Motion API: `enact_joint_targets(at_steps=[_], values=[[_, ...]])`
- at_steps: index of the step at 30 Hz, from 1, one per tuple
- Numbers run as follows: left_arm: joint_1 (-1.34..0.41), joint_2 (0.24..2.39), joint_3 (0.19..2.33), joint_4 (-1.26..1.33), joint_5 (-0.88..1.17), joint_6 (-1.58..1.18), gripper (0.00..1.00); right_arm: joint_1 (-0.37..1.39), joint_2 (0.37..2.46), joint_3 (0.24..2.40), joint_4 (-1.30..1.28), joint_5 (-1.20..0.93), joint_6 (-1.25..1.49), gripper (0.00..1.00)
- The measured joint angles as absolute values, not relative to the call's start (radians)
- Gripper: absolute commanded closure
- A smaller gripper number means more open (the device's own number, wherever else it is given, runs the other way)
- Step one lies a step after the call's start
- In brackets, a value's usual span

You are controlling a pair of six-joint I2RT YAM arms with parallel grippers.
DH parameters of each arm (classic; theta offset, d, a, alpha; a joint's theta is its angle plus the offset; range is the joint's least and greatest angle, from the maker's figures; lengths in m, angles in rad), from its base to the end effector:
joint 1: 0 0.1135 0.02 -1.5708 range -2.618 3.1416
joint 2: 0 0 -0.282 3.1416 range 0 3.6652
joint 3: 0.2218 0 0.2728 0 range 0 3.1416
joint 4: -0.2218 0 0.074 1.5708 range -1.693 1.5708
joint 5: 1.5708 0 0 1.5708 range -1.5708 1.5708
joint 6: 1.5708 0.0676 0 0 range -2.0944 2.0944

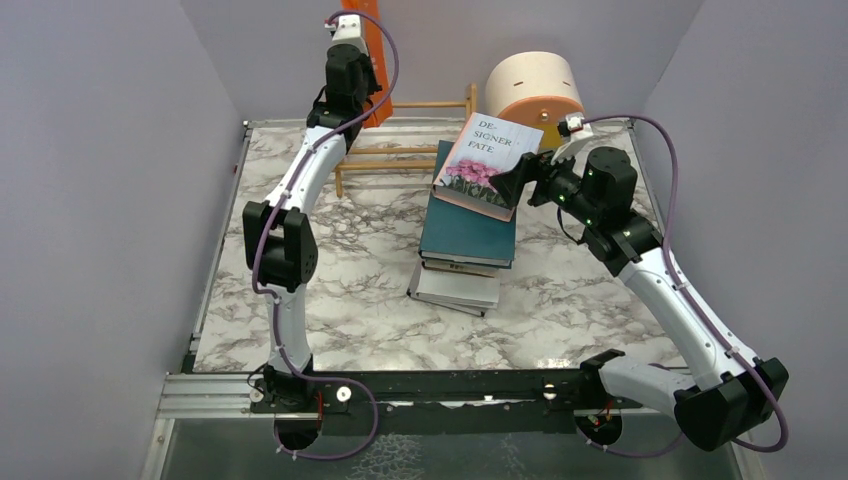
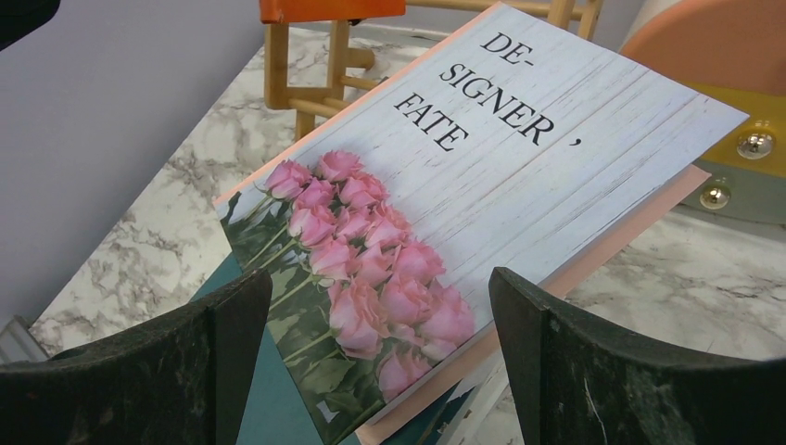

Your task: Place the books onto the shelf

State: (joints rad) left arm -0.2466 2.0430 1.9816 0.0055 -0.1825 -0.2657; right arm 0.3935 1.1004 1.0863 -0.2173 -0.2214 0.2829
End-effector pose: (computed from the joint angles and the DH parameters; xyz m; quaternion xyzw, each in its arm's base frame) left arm 0.5439 -0.1243 0.4004 -0.0695 0.7229 -0.1093 0.6787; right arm 0.2671 0.1269 0.3890 -0.1115 0.7742 0.2864 0.5533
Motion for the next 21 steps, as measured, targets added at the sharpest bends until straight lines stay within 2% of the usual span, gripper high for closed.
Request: enact_joint_targets(at_steps=[10,21], values=[[-0.251,2.146,2.088,-0.131,-0.273,-0.189,1.0,0.393,1.117,1.086,-0.217,-0.222,0.282,0.14],[-0.242,2.129,1.903,-0.122,-0.334,-0.168,1.0,0.393,1.12,1.086,-0.217,-0.222,0.282,0.14]])
